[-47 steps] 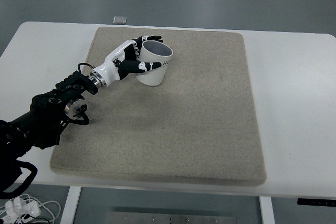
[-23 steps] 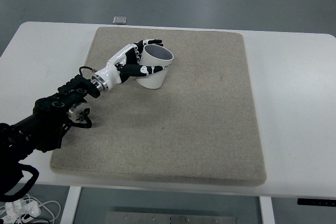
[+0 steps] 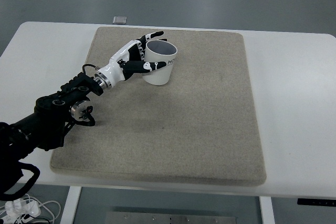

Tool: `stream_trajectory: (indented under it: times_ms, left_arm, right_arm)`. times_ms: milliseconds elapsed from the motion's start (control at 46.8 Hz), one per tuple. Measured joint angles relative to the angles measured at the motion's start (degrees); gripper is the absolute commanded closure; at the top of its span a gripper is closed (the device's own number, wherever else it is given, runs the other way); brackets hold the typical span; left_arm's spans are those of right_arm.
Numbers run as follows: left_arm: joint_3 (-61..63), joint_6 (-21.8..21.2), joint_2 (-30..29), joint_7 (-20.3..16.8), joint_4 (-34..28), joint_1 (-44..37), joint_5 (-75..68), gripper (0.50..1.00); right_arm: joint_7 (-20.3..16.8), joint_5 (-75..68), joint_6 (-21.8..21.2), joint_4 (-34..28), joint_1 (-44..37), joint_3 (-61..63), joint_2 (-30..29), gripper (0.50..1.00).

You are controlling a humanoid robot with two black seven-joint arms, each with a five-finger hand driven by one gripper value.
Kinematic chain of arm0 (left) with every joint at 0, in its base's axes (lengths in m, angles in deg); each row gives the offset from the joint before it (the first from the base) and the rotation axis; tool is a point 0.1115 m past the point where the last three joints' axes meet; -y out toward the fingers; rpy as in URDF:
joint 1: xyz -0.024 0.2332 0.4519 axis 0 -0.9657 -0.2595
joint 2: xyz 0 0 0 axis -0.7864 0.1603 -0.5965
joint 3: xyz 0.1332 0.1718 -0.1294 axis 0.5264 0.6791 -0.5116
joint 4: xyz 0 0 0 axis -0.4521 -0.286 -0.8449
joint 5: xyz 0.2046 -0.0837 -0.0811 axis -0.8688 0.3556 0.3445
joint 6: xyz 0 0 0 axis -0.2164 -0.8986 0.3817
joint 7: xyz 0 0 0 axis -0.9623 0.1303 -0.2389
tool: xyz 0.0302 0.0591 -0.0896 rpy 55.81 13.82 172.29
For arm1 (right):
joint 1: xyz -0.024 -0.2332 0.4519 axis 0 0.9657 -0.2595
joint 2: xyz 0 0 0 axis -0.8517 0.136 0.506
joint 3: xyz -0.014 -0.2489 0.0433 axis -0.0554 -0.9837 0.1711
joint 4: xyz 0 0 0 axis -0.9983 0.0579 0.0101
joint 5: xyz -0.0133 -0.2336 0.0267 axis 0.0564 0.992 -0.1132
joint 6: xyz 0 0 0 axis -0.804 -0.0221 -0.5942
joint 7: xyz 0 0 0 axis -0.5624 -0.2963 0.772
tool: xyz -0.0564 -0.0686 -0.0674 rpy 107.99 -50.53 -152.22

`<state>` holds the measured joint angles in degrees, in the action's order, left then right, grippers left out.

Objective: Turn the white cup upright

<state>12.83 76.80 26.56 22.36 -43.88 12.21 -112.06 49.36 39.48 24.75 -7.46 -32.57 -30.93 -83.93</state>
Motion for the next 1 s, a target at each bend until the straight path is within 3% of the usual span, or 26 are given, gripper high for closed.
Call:
stream_trajectory:
  times_ms: [620, 1004]
  left_arm:
    - [-5.11, 0.21, -4.54, -0.02, 6.0, 1.48, 0.05, 0.504]
    - [-10.84, -0.65, -6.36, -0.02, 3.17, 6.52, 2.62, 0.506]
  right_arm:
    - [0.0, 0.0, 0.0, 0.0, 0.0, 0.0, 0.0, 0.548]
    - [-0.01, -0.02, 0.0, 0.0, 0.0, 0.0, 0.0, 0.548]
